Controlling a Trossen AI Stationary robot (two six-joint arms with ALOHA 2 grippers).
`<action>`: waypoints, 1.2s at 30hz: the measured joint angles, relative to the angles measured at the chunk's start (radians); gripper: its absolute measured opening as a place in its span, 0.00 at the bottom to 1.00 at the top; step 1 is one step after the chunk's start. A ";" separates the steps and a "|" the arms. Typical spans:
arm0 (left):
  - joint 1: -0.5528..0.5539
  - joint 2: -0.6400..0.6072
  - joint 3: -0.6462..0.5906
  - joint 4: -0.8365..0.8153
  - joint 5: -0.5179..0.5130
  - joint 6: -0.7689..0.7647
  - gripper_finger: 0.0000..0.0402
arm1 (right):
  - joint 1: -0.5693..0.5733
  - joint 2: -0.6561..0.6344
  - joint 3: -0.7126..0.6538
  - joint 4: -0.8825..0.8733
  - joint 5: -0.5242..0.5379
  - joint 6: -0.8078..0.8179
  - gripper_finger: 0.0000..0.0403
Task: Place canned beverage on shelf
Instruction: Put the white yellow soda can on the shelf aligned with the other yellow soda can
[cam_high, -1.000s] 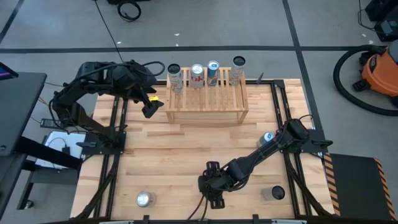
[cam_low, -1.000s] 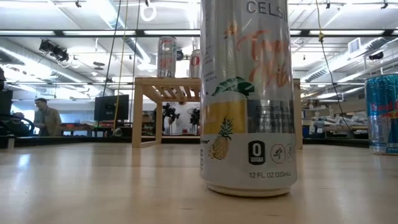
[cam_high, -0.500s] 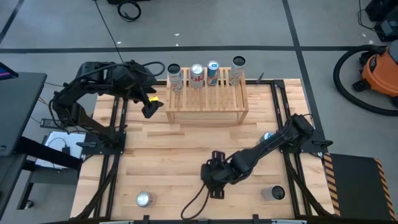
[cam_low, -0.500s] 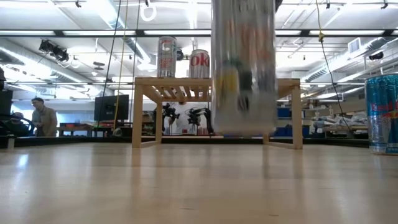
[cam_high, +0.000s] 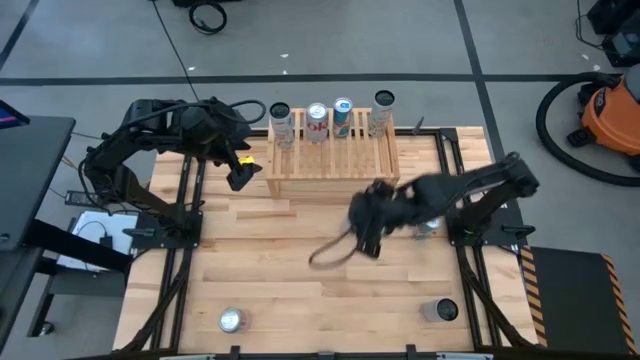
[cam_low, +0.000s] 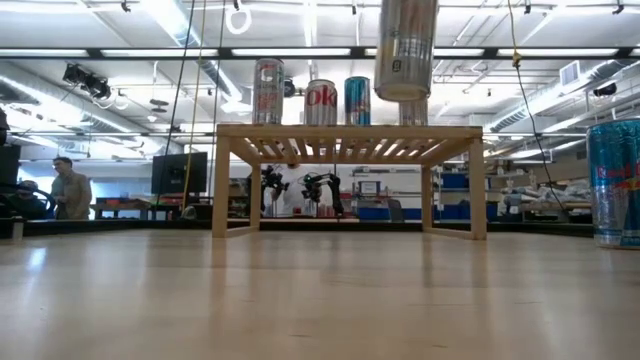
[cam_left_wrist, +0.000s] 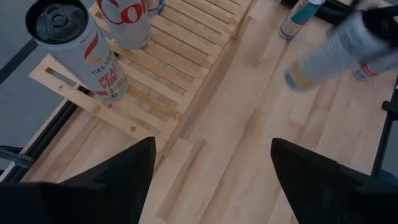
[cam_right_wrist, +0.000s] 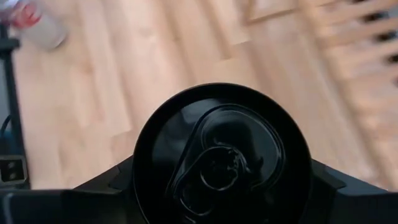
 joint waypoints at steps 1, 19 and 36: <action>0.000 0.000 0.000 0.000 0.000 0.000 0.80 | -0.023 -0.022 0.000 -0.014 0.000 -0.002 0.67; 0.000 0.000 0.000 0.000 0.000 -0.039 0.80 | -0.445 -0.202 0.001 -0.116 -0.095 -0.251 0.67; 0.000 0.000 0.000 0.000 0.000 -0.048 0.80 | -0.768 -0.196 0.001 -0.125 -0.286 -0.489 0.68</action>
